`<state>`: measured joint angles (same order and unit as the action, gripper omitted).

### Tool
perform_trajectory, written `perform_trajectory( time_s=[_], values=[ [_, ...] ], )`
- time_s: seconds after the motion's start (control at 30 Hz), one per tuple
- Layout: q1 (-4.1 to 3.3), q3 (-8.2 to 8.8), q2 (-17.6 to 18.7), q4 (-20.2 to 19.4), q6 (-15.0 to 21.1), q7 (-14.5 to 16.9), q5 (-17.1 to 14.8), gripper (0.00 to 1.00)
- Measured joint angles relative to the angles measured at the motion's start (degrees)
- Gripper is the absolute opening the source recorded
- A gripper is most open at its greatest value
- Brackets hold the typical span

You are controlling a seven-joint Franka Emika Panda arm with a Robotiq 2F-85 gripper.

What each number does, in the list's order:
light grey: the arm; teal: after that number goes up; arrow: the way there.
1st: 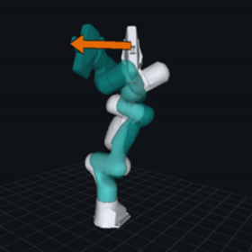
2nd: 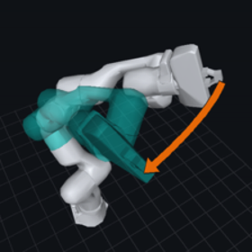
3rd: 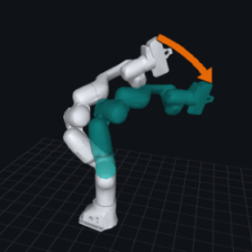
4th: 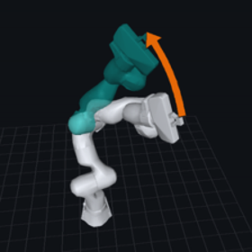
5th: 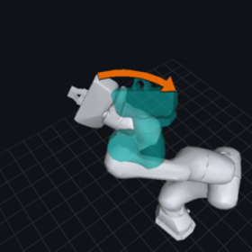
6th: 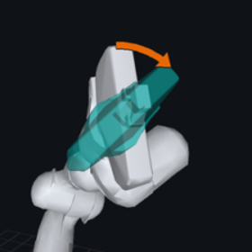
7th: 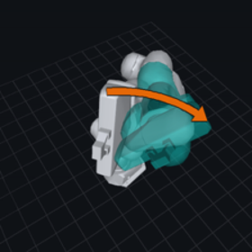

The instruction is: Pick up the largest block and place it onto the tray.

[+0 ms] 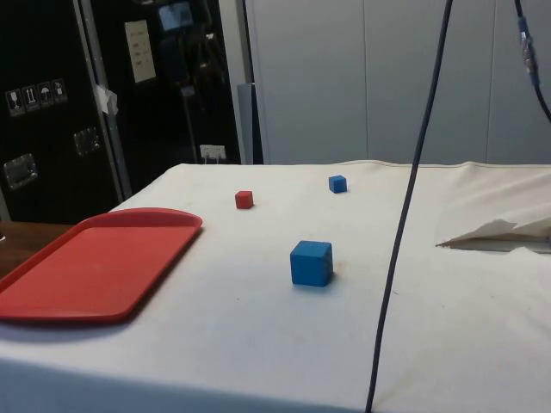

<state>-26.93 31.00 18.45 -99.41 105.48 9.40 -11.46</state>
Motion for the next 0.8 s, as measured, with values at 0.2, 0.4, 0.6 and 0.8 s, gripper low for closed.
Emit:
perform_trajectory(
  time_s=[0.2,0.4,0.6,0.8],
  values=[
    [-0.06,-0.52,-1.0,-3.6,3.3,0.0,0.5,1.0],
    [-0.17,-0.86,-2.2,-7.0,7.0,0.0,1.0,1.0],
    [-0.23,-1.38,-3.6,-10.9,10.9,-0.2,1.7,1.0],
    [-0.23,-1.72,-5.2,-14.3,13.9,-0.4,2.8,1.0]
  ],
)
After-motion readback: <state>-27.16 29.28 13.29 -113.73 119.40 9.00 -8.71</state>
